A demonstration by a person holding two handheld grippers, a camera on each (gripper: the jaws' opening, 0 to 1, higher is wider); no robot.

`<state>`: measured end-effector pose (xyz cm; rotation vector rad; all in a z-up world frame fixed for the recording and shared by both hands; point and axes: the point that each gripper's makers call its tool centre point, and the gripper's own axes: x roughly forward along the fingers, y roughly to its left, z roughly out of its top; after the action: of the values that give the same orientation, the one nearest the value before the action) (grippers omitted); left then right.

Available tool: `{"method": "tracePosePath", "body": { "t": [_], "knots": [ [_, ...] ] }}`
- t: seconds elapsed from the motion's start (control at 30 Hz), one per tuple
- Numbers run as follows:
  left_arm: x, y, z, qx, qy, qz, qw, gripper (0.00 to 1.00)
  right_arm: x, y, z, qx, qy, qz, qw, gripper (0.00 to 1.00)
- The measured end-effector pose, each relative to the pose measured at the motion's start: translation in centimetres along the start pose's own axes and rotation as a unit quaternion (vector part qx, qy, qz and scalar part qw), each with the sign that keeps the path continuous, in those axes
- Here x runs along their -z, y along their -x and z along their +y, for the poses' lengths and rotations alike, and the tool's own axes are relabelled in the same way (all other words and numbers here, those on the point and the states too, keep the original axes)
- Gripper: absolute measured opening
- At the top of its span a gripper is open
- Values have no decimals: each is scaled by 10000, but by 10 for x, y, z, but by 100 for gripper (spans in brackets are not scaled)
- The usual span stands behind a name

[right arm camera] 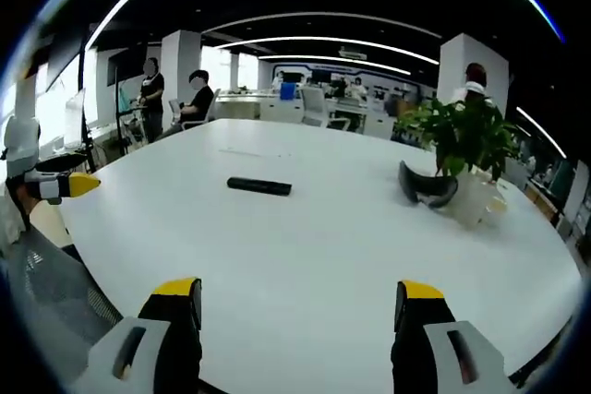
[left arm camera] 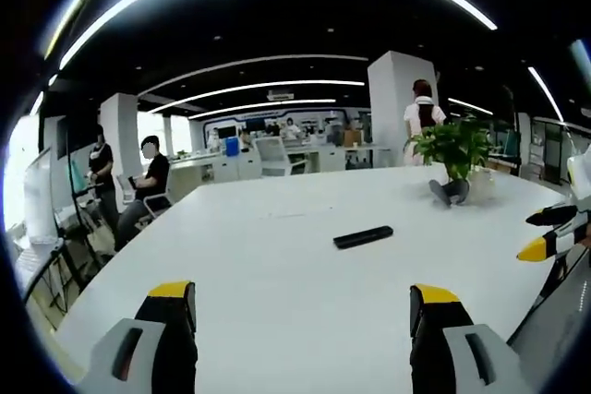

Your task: Press the specified remote control buttons in sequence, fully releasing each button before pressing the next.

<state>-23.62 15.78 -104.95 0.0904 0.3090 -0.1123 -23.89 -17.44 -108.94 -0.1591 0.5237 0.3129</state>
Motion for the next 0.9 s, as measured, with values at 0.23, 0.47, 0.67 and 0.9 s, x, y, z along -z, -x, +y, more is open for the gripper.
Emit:
{"method": "tracePosePath", "body": {
  "t": [0.23, 0.47, 0.67, 0.9],
  "knots": [
    [3, 0, 0, -20, -69, 62, 10000, 100, 0, 0, 0, 16, 21, 1, 10000, 86],
    [3, -1, -1, 1, -87, 78, 9999, 100, 0, 0, -1, 22, 7, 0, 10000, 85],
    [4, -1, -2, 12, -105, 109, 9999, 100, 0, 0, -1, 13, 9, -3, 10000, 85],
    [5, -2, -3, 41, -132, 132, 9998, 100, -1, 0, -1, 6, -8, -32, 10000, 85]
  ]
}}
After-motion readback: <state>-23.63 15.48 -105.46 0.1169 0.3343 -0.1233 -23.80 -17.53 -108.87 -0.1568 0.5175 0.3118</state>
